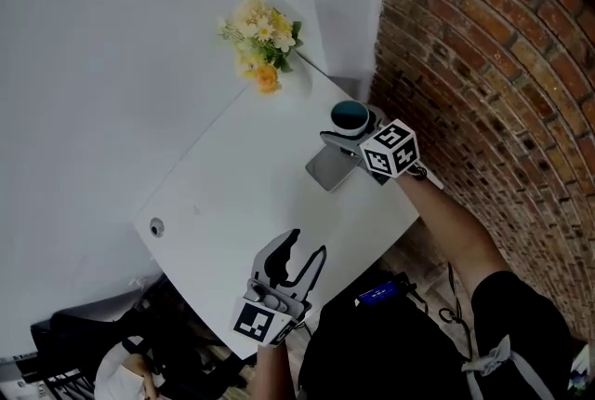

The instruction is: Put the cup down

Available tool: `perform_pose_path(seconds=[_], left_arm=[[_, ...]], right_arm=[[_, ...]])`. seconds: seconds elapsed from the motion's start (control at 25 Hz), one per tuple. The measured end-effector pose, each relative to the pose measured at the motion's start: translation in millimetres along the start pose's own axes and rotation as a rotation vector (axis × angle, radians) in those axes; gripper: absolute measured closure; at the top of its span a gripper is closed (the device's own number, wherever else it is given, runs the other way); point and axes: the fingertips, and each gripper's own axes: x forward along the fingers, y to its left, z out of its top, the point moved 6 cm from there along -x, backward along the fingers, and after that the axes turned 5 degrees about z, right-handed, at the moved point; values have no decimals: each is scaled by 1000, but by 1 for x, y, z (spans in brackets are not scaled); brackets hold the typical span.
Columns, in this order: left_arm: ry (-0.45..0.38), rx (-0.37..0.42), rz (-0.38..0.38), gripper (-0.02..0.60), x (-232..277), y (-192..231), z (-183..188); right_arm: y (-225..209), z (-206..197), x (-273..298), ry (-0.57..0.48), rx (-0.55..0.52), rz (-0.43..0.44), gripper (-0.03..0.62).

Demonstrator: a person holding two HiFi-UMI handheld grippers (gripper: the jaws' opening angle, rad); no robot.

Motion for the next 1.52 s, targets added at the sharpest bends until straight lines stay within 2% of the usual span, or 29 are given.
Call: perform_pose_path(seconds=[0.24, 0.56, 0.92, 1.2, 1.36, 1.52], left_arm=[[28, -2, 5, 387, 6, 3, -4], [22, -16, 21, 385, 9, 10, -2], [12, -3, 7, 385, 12, 1, 3], [-28, 0, -2, 387, 5, -2, 12], [-25, -1, -2, 387, 1, -5, 9], [-15, 9, -3, 385, -3, -10, 8]], right_arm=[[-4, -10, 12, 10, -95, -19, 183], [10, -28, -7, 14, -235, -34, 183], [13, -33, -3, 41, -255, -46, 181], [13, -34, -7, 136, -251, -41, 181], [14, -38, -14, 211, -269, -51, 181], [15, -50, -36, 245, -247, -82, 181]])
